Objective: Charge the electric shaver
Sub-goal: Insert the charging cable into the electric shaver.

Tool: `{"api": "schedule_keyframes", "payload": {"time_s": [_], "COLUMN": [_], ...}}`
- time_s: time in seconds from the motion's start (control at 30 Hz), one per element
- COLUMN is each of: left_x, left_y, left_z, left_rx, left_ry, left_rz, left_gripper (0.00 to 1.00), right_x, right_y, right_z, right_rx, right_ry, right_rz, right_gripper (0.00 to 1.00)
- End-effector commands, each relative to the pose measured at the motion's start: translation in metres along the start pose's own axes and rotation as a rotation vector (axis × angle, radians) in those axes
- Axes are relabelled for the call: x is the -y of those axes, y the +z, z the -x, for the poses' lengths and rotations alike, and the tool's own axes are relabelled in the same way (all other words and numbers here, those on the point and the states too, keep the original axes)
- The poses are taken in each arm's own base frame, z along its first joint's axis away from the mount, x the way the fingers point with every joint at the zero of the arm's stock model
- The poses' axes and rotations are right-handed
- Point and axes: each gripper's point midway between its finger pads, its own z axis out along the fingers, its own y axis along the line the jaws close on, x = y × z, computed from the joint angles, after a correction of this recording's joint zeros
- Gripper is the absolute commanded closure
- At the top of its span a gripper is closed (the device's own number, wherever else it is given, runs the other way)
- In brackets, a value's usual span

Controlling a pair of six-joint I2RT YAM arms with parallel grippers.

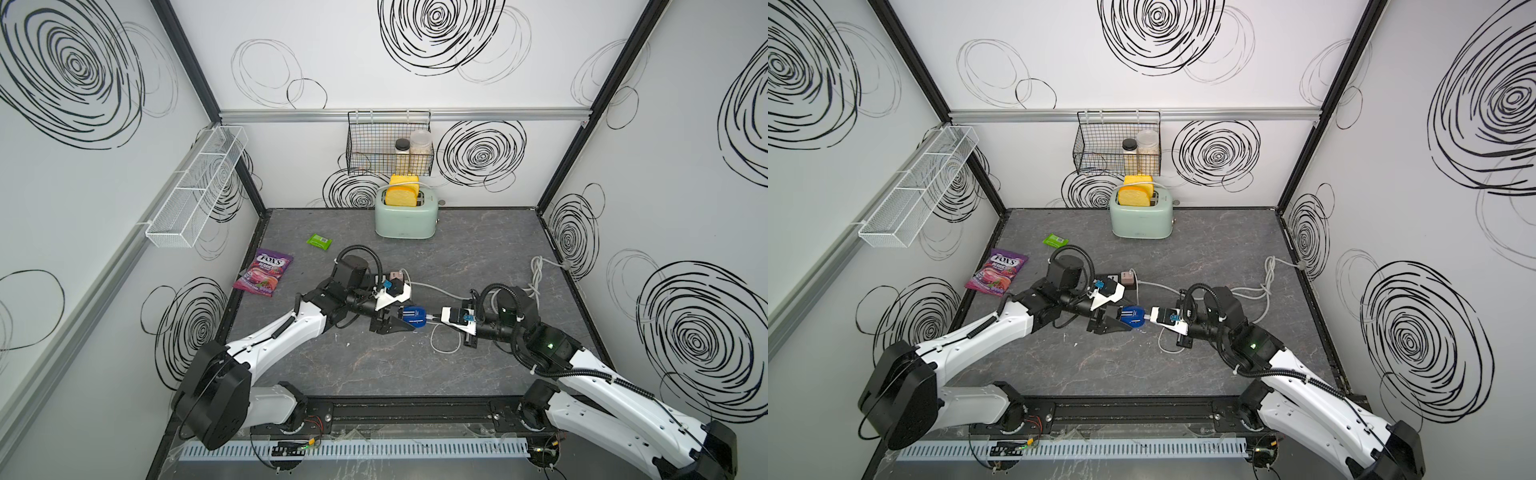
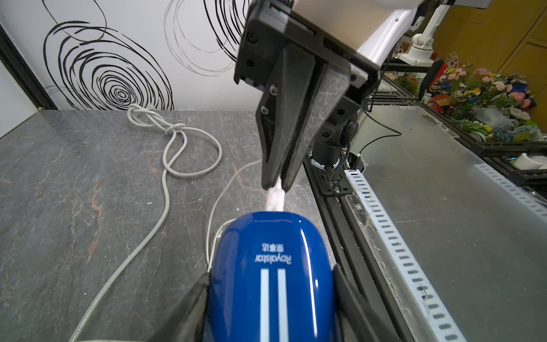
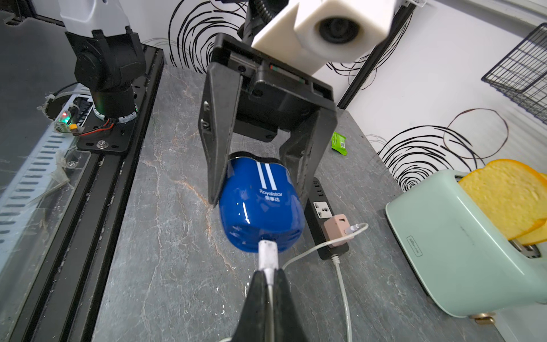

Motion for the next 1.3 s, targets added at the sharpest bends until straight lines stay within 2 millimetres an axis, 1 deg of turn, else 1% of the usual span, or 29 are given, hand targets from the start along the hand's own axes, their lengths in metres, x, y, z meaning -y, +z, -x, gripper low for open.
{"api": "schedule_keyframes", "payload": {"time_s": [0.0, 0.1, 0.2, 0.33, 0.4, 0.53, 0.7, 0.83, 1.07, 1.17, 1.27], "left_x": [0.015, 0.017, 0.025, 0.038, 0.040, 0.040, 0.038, 0.040, 0.043, 0.044, 0.045], "left_y": [-0.005, -0.006, -0.005, 0.000, 0.000, -0.004, -0.008, -0.009, -0.008, -0.008, -0.007], "left_z": [0.063, 0.063, 0.064, 0.060, 0.061, 0.067, 0.075, 0.077, 0.079, 0.080, 0.082], "left_rx": [0.181, 0.187, 0.194, 0.165, 0.165, 0.184, 0.212, 0.217, 0.222, 0.222, 0.226], "left_ry": [0.248, 0.252, 0.267, 0.290, 0.296, 0.307, 0.322, 0.324, 0.331, 0.333, 0.341], "left_rz": [-0.061, -0.075, -0.114, -0.171, -0.177, -0.164, -0.150, -0.156, -0.172, -0.175, -0.177], "left_gripper": [1.00, 1.00, 1.00, 1.00, 1.00, 1.00, 1.00, 1.00, 1.00, 1.00, 1.00], "right_x": [-0.024, -0.030, -0.034, -0.025, -0.020, -0.015, -0.019, -0.021, -0.022, -0.021, -0.023], "right_y": [0.007, 0.008, 0.009, 0.011, 0.012, 0.010, 0.008, 0.007, 0.012, 0.014, 0.017], "right_z": [0.026, 0.025, 0.022, 0.018, 0.014, 0.008, 0.004, 0.001, -0.009, -0.009, -0.014], "right_rx": [0.122, 0.143, 0.153, 0.133, 0.113, 0.097, 0.110, 0.123, 0.098, 0.096, 0.082], "right_ry": [-0.067, -0.082, -0.095, -0.088, -0.078, -0.063, -0.036, -0.013, 0.017, 0.020, 0.031], "right_rz": [0.101, 0.100, 0.096, 0.070, 0.060, 0.053, 0.052, 0.042, 0.054, 0.052, 0.065], "right_gripper": [1.00, 1.00, 1.00, 1.00, 1.00, 1.00, 1.00, 1.00, 1.00, 1.00, 1.00]}}
